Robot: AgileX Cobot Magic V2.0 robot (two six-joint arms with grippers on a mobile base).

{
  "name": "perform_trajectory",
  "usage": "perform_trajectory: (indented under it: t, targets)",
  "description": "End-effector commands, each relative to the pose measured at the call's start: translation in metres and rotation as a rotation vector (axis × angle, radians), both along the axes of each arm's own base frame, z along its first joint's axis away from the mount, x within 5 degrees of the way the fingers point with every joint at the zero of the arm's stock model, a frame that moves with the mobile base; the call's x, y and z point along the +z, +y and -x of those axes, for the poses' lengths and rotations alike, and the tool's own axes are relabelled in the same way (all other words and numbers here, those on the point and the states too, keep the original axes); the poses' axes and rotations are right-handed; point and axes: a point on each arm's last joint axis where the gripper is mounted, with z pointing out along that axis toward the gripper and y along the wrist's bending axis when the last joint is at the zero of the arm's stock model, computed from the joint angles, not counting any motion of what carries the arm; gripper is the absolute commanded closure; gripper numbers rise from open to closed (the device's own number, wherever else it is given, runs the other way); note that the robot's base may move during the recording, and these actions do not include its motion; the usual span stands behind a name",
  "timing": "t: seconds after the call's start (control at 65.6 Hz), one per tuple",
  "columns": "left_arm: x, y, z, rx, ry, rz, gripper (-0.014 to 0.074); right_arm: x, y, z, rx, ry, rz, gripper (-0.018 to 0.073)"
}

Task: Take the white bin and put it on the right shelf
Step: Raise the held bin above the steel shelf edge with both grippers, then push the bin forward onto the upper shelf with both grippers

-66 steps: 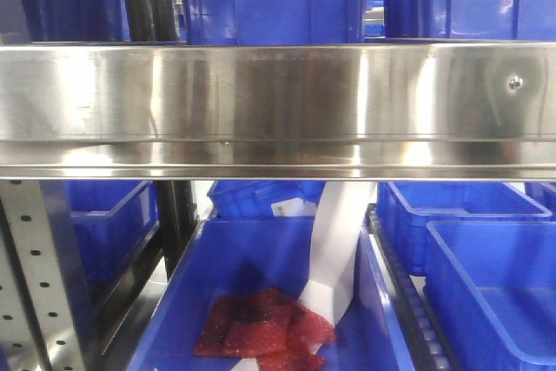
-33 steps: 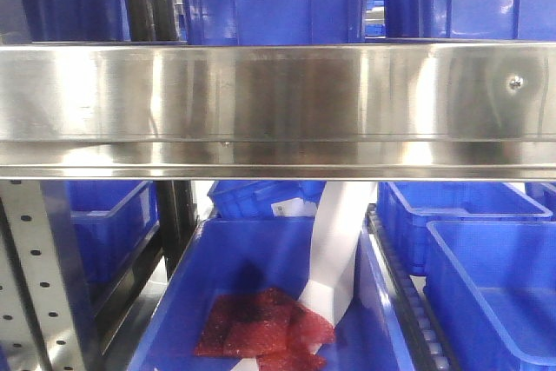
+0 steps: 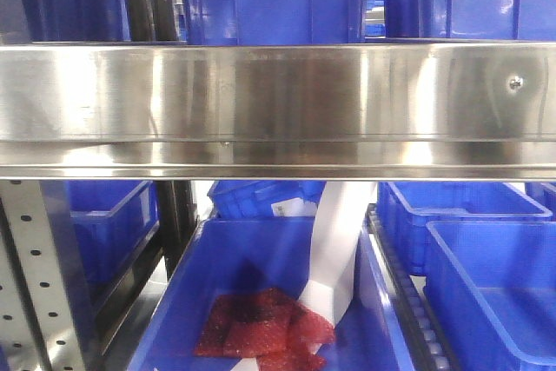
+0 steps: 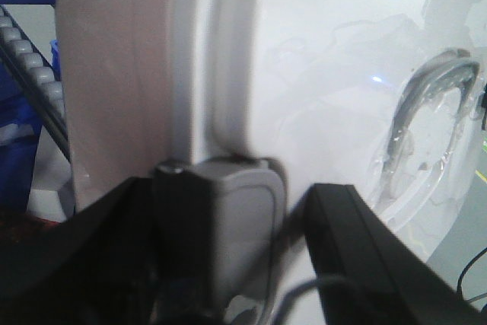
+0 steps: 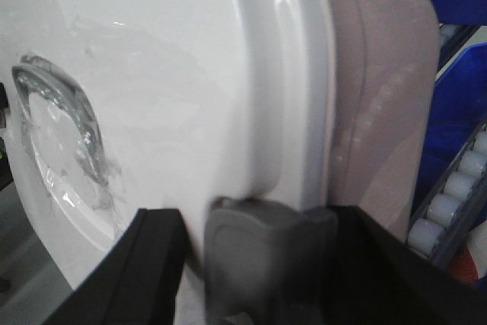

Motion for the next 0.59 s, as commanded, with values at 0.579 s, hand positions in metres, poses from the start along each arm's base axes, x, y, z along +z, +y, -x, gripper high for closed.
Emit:
perform_trajectory:
  t: [0.579]
  targets:
    - [0.013,-0.012,-0.034,-0.138,0.123,0.354,0.0367,0.017,0.013,-0.04,0.186,0.106,-0.406,0.0167]
